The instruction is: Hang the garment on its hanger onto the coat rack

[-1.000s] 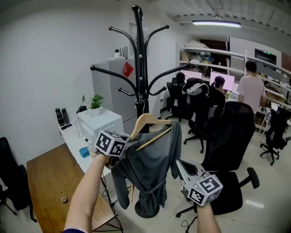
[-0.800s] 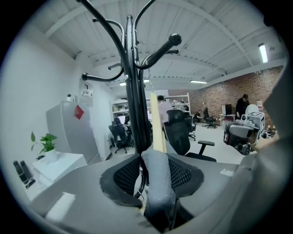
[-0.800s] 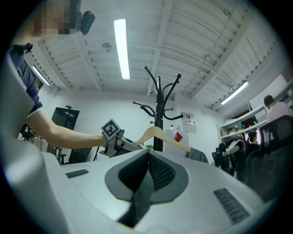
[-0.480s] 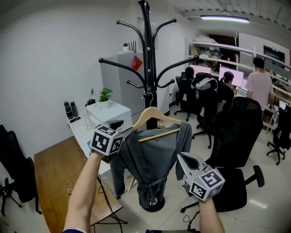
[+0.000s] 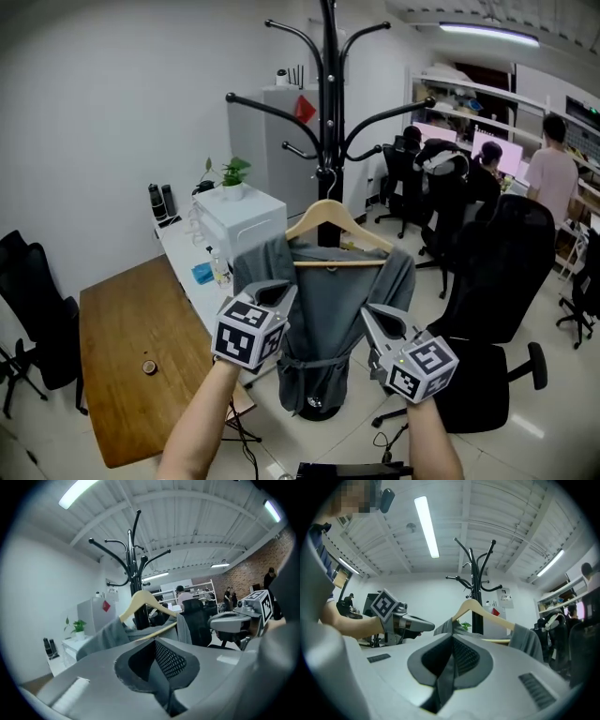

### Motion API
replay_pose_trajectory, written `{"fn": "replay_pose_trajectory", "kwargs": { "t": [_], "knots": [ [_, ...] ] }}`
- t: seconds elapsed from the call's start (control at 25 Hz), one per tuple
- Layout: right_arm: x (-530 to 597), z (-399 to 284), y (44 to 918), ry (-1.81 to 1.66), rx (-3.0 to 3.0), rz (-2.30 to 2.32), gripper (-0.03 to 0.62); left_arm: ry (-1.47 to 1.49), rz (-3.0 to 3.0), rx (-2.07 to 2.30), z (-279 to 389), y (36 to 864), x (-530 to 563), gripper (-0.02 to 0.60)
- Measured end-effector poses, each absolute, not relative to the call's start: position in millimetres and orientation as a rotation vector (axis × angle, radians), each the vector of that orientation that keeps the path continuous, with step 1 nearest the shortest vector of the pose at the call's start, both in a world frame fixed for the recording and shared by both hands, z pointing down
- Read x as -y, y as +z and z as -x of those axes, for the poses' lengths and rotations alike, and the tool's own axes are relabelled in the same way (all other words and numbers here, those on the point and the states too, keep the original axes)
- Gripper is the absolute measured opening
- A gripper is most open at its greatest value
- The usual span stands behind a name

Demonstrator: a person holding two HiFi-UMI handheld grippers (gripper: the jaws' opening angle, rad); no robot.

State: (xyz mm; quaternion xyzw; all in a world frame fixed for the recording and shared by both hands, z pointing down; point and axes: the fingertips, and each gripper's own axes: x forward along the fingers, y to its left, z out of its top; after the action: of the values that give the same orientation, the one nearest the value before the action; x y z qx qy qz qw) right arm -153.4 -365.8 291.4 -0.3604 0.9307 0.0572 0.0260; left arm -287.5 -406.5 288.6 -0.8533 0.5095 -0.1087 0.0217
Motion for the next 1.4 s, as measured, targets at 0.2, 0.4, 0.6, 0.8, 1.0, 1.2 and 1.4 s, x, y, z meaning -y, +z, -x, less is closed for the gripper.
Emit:
{"fn": "replay_pose_trajectory", "kwargs": {
  "t": [0.2, 0.4, 0.6, 0.8, 1.0, 1.2, 1.4],
  "knots": [
    [360.7, 150.5, 319.3, 0.09, -2.916, 1.112, 0.0, -0.318, 2.853, -1.575, 255.5, 360.1, 378.1, 0.005],
    [358.9, 144.5, 342.0, 0.025, -2.929, 1.145, 0.0, -0.273, 2.979, -1.583, 243.1, 395.2, 356.1, 0.005],
    [358.5, 142.1, 343.0, 0.011, -2.925, 1.163, 0.0, -0.272, 2.987, -1.626, 242.2, 400.9, 354.0, 0.005],
    [357.8, 142.7, 349.1, -0.01, -2.926, 1.183, 0.0, -0.302, 2.993, -1.609, 238.6, 402.8, 353.4, 0.005],
    [354.7, 143.1, 347.7, -0.01, -2.913, 1.198, 0.0, -0.348, 3.01, -1.583, 231.3, 411.6, 347.9, 0.005],
    [352.7, 146.6, 346.7, -0.011, -2.914, 1.194, 0.0, -0.365, 3.011, -1.556, 229.2, 411.0, 346.5, 0.005],
    [352.0, 150.1, 344.0, -0.001, -2.916, 1.187, 0.0, -0.362, 3.017, -1.555, 229.4, 412.8, 346.7, 0.005]
  ]
}}
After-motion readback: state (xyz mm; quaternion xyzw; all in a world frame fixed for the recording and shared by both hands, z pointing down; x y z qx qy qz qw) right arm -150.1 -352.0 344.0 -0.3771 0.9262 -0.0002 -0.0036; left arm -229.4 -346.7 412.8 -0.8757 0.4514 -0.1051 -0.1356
